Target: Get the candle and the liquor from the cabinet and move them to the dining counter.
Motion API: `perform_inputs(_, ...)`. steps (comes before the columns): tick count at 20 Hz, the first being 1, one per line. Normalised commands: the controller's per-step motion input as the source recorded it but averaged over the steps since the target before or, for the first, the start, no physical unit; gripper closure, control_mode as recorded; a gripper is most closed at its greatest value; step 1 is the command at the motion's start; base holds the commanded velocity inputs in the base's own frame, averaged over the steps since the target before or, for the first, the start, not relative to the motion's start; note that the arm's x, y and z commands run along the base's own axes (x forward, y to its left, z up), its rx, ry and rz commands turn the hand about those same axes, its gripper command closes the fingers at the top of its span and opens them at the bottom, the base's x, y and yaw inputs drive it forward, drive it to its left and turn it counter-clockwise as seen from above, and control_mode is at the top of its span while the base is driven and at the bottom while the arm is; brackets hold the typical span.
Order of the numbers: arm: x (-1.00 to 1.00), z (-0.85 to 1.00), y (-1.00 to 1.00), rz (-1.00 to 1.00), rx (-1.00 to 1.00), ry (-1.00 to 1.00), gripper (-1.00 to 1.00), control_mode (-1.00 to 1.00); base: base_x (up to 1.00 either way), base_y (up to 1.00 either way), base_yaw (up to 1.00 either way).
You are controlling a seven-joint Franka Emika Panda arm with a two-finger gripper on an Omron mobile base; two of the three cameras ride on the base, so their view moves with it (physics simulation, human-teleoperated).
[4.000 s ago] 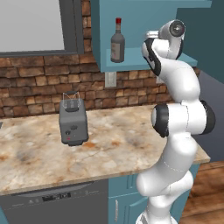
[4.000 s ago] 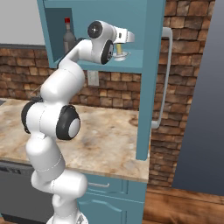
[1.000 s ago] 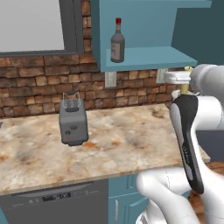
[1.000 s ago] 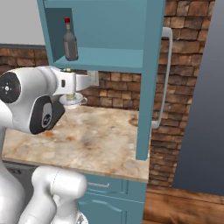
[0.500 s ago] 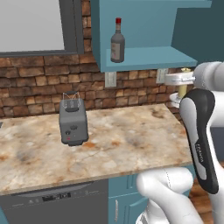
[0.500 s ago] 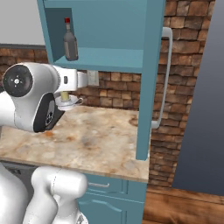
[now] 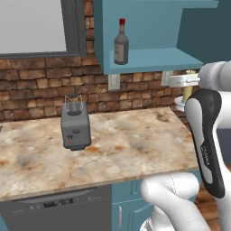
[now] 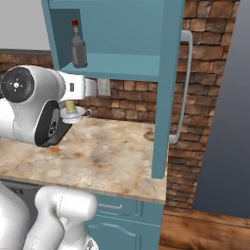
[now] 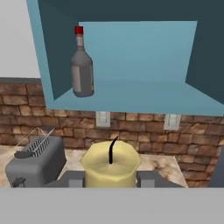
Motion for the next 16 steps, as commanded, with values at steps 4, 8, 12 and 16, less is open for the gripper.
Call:
perform_inputs(4,0.0,0.0,0.0,0.0,0.0,0.0,1.0,1.0,0.0,0.0,0.0)
perform_inputs(8,0.0,0.0,0.0,0.0,0.0,0.0,1.0,1.0,-0.01,0.0,0.0)
perform_inputs(12,0.0,0.0,0.0,0.0,0.0,0.0,1.0,1.0,-0.64,0.04,0.09)
perform_inputs(16,0.0,0.0,0.0,0.0,0.0,0.0,1.0,1.0,-0.74,0.44,0.3)
